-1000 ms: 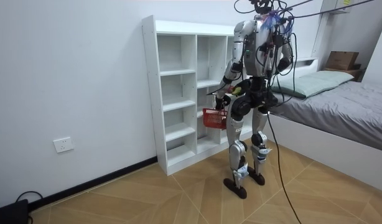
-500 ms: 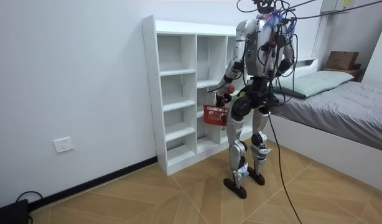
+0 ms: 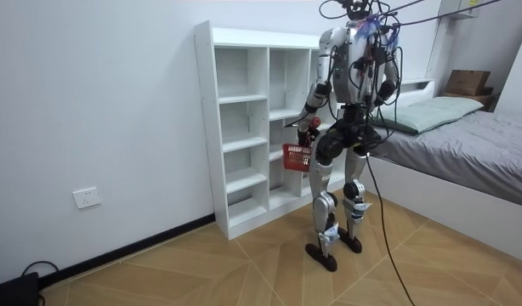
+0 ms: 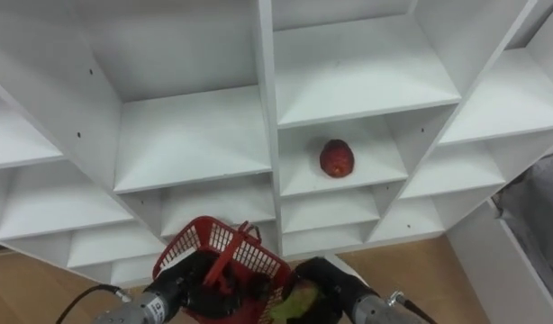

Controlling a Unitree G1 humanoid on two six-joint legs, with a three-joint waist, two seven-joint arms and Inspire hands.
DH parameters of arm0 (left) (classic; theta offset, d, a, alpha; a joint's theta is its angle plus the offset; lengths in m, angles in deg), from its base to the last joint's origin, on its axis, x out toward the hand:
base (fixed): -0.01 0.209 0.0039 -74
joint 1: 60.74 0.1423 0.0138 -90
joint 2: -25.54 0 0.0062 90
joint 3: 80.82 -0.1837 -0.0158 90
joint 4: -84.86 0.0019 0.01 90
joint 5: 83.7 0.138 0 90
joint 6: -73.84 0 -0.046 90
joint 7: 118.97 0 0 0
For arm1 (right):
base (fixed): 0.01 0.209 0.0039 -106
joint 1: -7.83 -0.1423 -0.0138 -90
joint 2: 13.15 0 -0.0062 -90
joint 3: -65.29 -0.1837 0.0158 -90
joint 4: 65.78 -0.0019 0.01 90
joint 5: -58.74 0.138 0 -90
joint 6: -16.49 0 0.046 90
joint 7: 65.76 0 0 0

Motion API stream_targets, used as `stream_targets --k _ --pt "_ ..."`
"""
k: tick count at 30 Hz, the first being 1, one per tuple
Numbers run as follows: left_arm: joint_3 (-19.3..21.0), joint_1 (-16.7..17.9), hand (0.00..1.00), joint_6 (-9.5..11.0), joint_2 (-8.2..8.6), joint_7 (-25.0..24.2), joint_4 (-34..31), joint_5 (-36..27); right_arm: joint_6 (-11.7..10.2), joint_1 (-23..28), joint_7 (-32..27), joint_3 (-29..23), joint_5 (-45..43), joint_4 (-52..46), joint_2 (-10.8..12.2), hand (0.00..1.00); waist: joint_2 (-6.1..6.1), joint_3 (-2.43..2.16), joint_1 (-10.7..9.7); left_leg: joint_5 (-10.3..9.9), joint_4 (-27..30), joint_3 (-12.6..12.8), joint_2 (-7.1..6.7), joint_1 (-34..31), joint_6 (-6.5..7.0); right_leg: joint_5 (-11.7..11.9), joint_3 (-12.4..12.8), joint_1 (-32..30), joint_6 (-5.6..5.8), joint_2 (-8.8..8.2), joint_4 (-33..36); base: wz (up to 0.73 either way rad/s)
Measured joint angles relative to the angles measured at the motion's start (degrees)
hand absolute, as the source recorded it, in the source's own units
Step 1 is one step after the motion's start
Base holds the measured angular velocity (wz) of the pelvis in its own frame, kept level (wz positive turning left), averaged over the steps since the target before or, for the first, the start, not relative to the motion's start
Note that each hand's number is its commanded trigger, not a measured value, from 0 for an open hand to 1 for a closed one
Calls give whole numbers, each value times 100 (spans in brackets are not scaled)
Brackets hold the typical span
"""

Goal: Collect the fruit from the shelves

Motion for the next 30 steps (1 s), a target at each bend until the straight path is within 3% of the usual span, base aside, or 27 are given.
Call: stream_targets --k 12,30 --pt "-106 -30 100 7 -7 -197 58 0 -10 -461 -578 7 -544 552 208 100 76 73 -17 0 64 -16 -5 -116 0 -6 7 -139 2 -7 27 0" --pt "-418 -48 100 6 -30 -333 47 -2 -34 -698 -1019 73 -776 1014 278 100 145 43 -15 0 127 -76 -8 -150 0 -16 -40 -152 -3 -7 68 0"
